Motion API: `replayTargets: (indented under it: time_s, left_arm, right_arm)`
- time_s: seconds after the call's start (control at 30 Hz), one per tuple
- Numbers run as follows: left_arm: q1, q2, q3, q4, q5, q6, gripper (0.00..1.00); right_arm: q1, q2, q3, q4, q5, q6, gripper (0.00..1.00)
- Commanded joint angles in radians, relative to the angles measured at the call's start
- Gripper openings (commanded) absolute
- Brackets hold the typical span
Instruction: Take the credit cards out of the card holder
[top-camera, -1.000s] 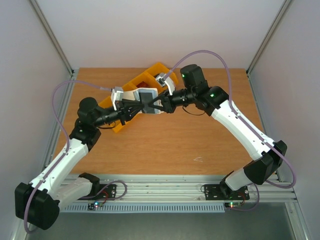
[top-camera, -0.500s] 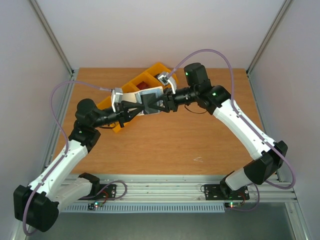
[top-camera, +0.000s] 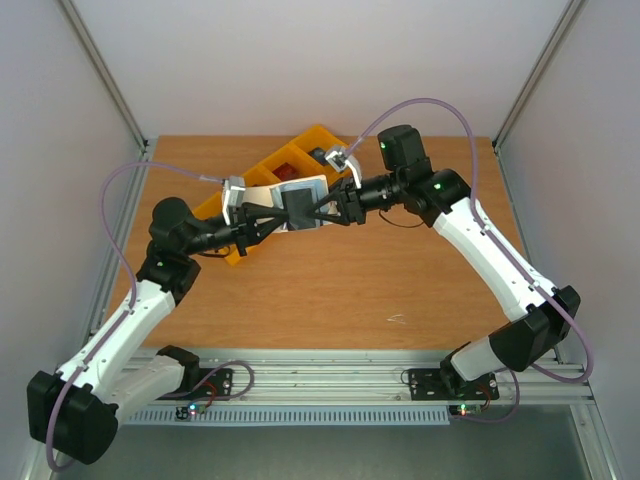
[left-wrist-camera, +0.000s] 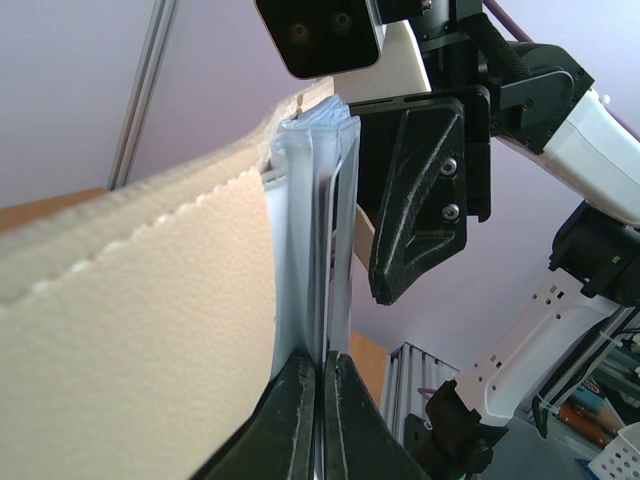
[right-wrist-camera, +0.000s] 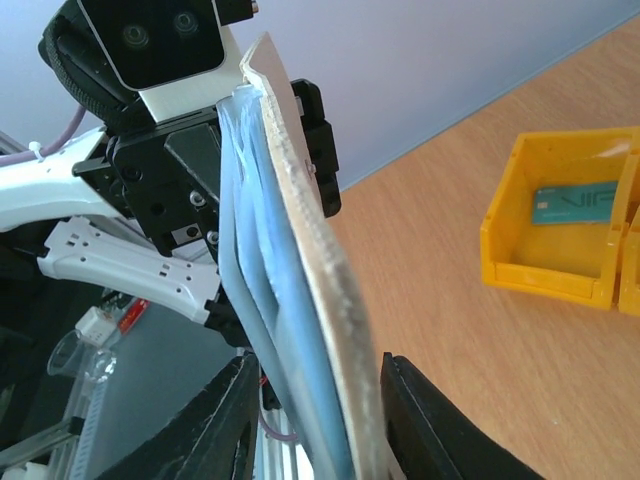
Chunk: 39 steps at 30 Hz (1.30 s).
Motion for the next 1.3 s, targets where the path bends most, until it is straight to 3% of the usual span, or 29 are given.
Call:
replayTargets:
  time_s: [0.0, 0.13, 0.33, 0.6, 0.73, 0.97, 1.27]
  left_arm:
    - [0.006, -0.017, 0.003, 0.084, 0.033, -0.012, 0.0]
    - [0.007, -0.017, 0.003, 0.086, 0.039, -0.014, 0.0]
    - [0.009, -0.018, 0.0, 0.087, 0.045, -0.015, 0.0]
    - [0.011, -0.018, -0.003, 0.087, 0.054, -0.012, 0.0]
    - [0.01, -0.017, -0.002, 0.087, 0.052, -0.011, 0.0]
    - [0.013, -0.018, 0.007, 0.097, 0.056, -0.015, 0.01]
    - [0.014, 0.004, 0.035, 0.147, 0.012, -0.073, 0.2]
  right_arm:
    - [-0.012, -0.029, 0.002, -0.024, -0.039, -0.022, 0.37]
    - [-0.011, -0.029, 0.001, -0.032, -0.033, -0.024, 0.42]
    - [-0.021, -0.037, 0.0, -0.031, -0.033, -0.021, 0.22]
    - [-0.027, -0.028, 0.013, -0.033, -0.058, -0.019, 0.16]
    - [-0.026, -0.023, 0.014, -0.028, -0.062, -0.02, 0.02]
    - [-0.027, -0.013, 0.028, -0.053, -0.096, -0.047, 0.01]
    - [-0.026, 0.01, 0.045, -0.076, -0.126, -0.06, 0.01]
